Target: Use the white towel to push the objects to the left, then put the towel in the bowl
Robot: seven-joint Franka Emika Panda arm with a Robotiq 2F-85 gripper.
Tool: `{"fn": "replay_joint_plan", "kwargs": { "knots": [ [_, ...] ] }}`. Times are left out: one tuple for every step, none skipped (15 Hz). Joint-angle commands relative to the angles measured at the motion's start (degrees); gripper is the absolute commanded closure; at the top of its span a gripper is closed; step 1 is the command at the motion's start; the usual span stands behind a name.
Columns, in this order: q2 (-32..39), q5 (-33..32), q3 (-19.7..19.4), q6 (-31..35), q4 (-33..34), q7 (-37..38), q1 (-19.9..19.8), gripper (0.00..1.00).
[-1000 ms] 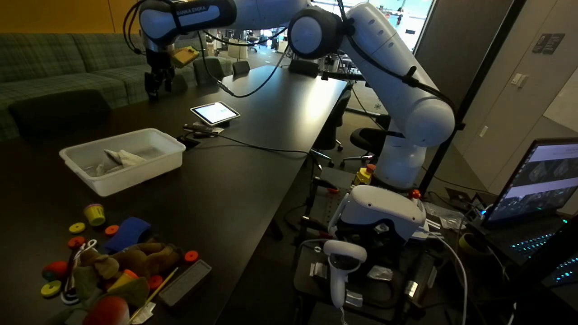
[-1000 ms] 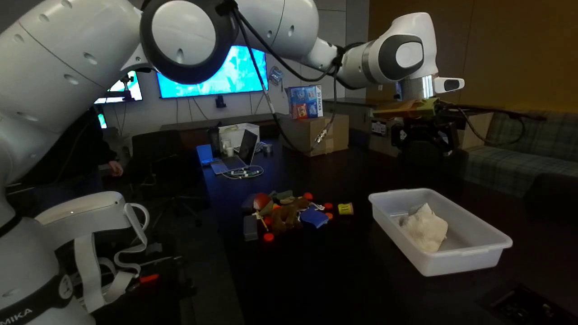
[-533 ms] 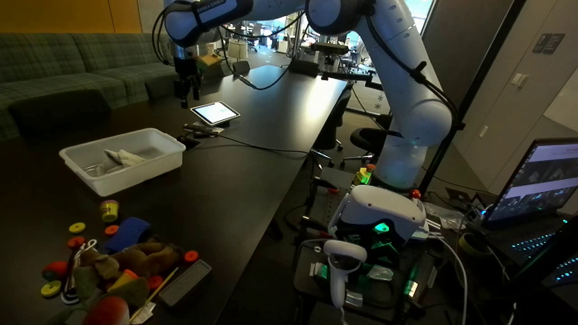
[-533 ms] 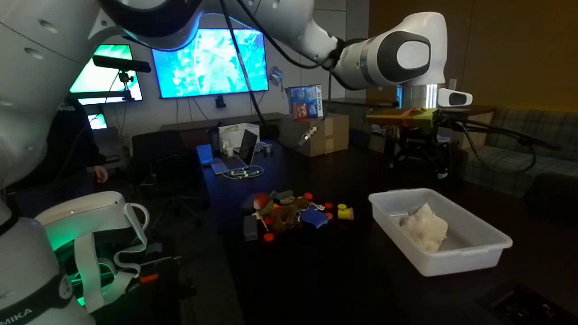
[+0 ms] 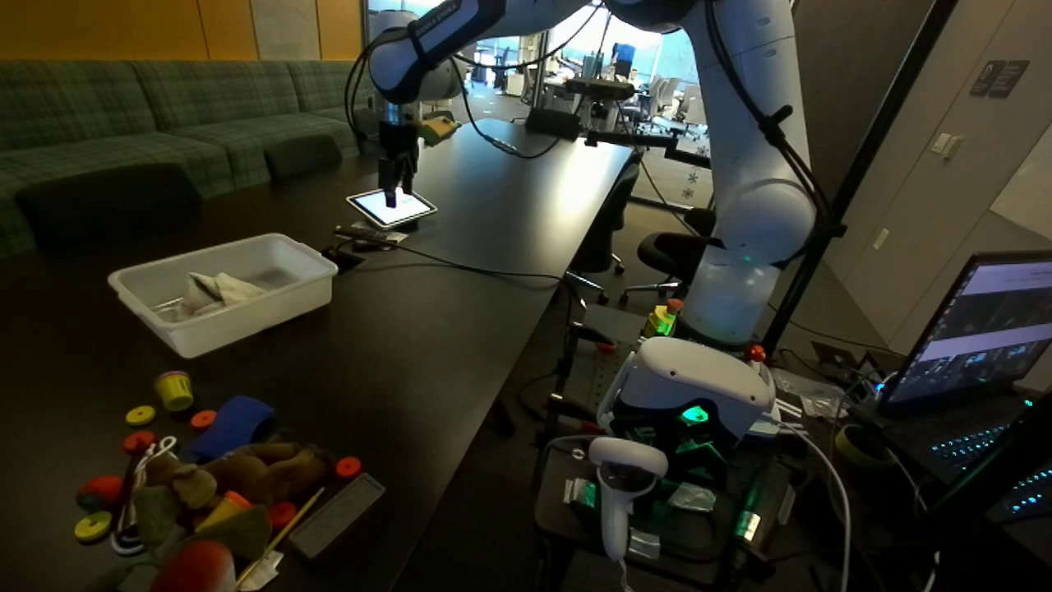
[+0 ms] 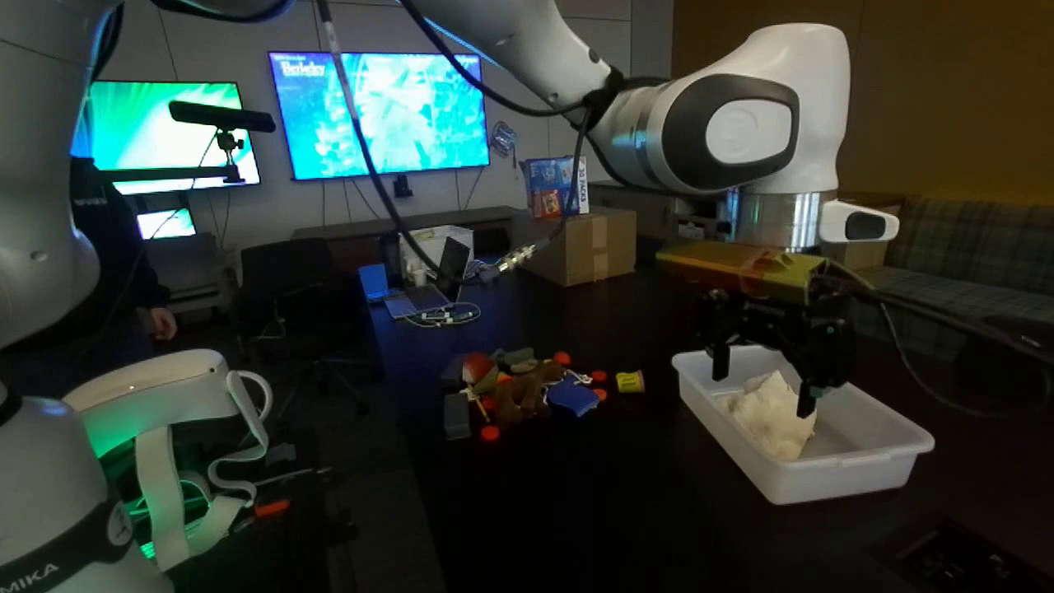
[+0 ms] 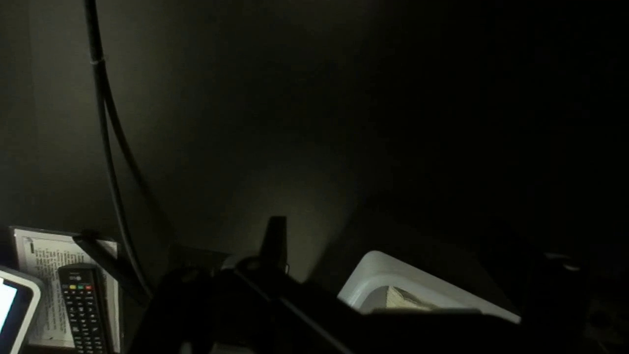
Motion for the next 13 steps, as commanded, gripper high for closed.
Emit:
{"fn": "replay_joint_plan", "kwargs": {
  "knots": [
    [-7.9,4.5,1.0,10.7,-14.3,-8.1,-4.3,0.0],
    [-9.2,6.0,1.1,13.6,-17.4,-10.8,-5.6,0.0],
    [-10.5,8.1,1.6,16.2,-20.5,-13.9,-7.0,0.0],
    [-12.0,10.7,2.1,18.3,-23.8,-17.5,-8.4,0.0],
    [-13.8,13.6,2.5,19.4,-27.0,-21.3,-9.6,0.0],
    [-15.2,16.6,2.8,20.7,-30.2,-25.2,-10.6,0.0],
    [-17.0,19.8,3.0,21.5,-33.4,-29.7,-11.6,0.0],
    [-10.9,15.7,0.0,18.2,-25.2,-23.4,-8.2,0.0],
    [-12.4,17.8,0.0,19.0,-28.0,-26.5,-8.8,0.0],
    [-13.5,18.7,-0.2,19.5,-29.9,-28.0,-9.0,0.0],
    [-14.4,18.9,-0.3,19.8,-31.1,-28.5,-9.0,0.0],
    [-14.9,18.9,-0.2,19.9,-31.6,-28.5,-8.9,0.0],
    [-15.2,18.9,-0.1,20.0,-31.8,-28.6,-8.8,0.0]
  ]
}}
